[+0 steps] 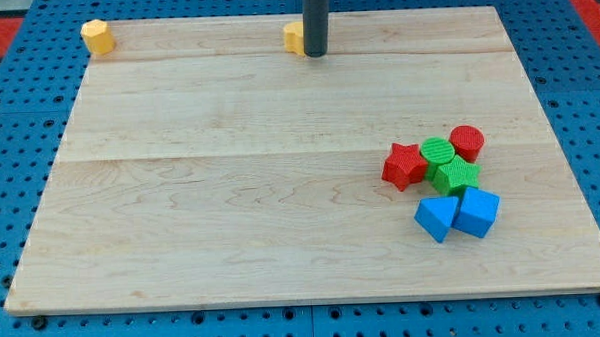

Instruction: Slide the yellow hexagon closer to the yellow heart

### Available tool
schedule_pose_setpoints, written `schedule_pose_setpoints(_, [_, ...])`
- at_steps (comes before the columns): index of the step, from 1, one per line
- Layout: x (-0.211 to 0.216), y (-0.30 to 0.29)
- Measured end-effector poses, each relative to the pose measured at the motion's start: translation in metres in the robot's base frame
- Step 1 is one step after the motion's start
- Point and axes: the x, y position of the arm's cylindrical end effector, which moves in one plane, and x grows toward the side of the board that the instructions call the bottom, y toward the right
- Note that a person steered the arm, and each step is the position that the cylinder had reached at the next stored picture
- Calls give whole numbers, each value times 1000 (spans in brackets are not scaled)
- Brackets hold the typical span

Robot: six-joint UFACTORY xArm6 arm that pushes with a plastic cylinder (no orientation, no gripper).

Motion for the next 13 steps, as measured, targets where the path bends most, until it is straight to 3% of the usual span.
schedule_pose_setpoints(1, [-13,-19])
schedule_pose_setpoints(2, [16,-37])
schedule_pose_setpoints(4, [28,-250])
schedule_pose_setpoints(5, [29,-319])
schedule_pose_setpoints(8, [-9,-318])
schedule_pose_setpoints(13, [-34,-319])
